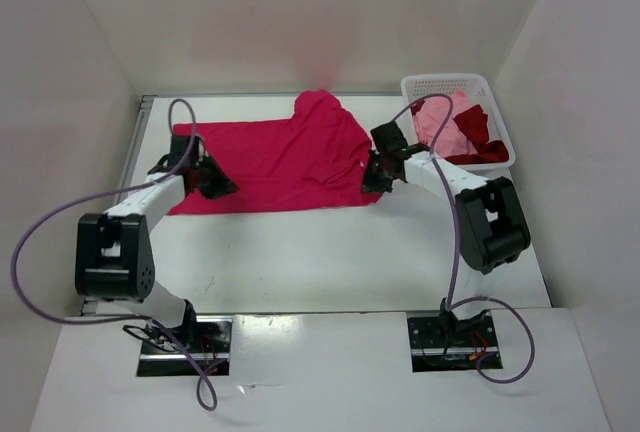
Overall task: Fold and stack the t-shirts
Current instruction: Fold the flattened tshirt in 1/3 of the way
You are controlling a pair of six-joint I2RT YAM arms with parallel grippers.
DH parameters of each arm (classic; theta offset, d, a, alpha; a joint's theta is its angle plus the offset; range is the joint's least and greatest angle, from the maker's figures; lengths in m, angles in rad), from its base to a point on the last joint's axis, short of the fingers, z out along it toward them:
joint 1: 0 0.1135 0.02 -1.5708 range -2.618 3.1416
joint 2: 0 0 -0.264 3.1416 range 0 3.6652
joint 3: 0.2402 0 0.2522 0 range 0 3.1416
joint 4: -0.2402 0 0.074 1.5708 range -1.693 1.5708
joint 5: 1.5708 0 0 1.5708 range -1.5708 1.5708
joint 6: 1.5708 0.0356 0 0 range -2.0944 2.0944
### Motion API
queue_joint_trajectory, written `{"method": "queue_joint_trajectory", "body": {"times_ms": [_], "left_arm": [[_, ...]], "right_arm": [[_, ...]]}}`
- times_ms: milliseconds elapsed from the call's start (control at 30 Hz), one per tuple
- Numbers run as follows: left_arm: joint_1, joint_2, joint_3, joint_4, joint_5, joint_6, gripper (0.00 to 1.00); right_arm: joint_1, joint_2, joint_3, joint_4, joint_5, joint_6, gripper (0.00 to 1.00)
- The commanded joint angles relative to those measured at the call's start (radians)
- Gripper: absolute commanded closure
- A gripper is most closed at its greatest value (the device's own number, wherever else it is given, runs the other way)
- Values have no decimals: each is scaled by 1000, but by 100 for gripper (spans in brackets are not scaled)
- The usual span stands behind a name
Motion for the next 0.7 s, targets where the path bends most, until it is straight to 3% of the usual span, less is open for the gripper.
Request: {"method": "queue_joint_trajectory", "body": {"times_ms": [0,133,300,467,667], "left_arm": [[-94,104,80,54,-18,-23,81],[-135,210,106,77,9,-55,81],[-96,261,18,97,35,-64,81],[-61,270,-65,97,66,-64,80],[-61,162,-137,34,67,-54,77]], "right_arm": [[26,75,33,63,-22,20,97],[26,145,55,87,14,40,97],[26,165,-66,99,34,109,97],[26,71,-241,139,34,152,97],[26,-87,-398,120,5,198,97]]}}
